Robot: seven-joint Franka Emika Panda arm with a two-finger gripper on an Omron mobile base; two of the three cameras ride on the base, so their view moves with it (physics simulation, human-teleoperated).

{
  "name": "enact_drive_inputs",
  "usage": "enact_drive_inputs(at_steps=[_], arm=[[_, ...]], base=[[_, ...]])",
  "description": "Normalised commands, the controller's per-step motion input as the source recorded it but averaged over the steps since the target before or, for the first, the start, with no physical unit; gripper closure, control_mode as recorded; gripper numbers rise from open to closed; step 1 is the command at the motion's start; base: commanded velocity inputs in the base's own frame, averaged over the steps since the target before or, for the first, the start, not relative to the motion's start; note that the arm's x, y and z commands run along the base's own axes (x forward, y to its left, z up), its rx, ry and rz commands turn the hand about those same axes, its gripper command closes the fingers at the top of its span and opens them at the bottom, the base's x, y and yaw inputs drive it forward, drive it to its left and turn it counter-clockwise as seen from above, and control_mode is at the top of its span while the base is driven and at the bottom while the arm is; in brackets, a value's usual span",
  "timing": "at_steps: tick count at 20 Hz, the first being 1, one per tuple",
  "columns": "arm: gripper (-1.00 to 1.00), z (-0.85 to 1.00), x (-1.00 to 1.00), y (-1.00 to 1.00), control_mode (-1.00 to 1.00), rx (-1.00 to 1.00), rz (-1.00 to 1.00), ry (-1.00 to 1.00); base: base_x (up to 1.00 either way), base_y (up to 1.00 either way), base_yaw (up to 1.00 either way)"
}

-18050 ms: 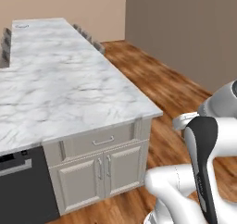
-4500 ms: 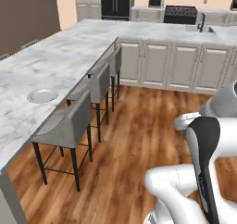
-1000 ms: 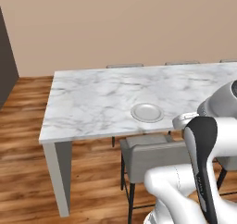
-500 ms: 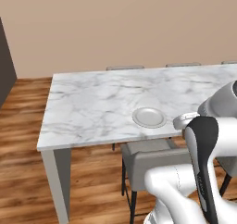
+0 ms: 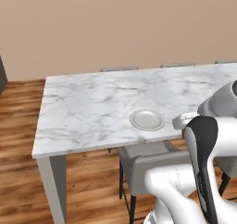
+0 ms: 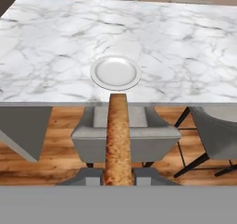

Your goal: Start the toaster. Once the lever pops up, take the bread to the plate on the dining counter.

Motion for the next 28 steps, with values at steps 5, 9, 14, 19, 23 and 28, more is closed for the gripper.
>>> enact_drive_inputs(at_steps=[5,9,14,19,23,28], arm=[[1.00,0.00,0.00,0.00,1.00,0.00,0.00,0.00],[1.00,0.00,0.00,0.00,1.00,0.00,0.00,0.00],[1.00,0.00,0.00,0.00,1.00,0.00,0.00,0.00],[1.00,0.00,0.00,0.00,1.00,0.00,0.00,0.00],[1.00,0.00,0.00,0.00,1.00,0.00,0.00,0.00],[1.00,0.00,0.00,0.00,1.00,0.00,0.00,0.00]], base=[[0.35,0.26,-0.09],[0.52,0.25,0.00],[0.79,0.05,0.10],[0.81,0.00,0.17],[0.46,0.00,0.02],[0.43,0.00,0.00]])
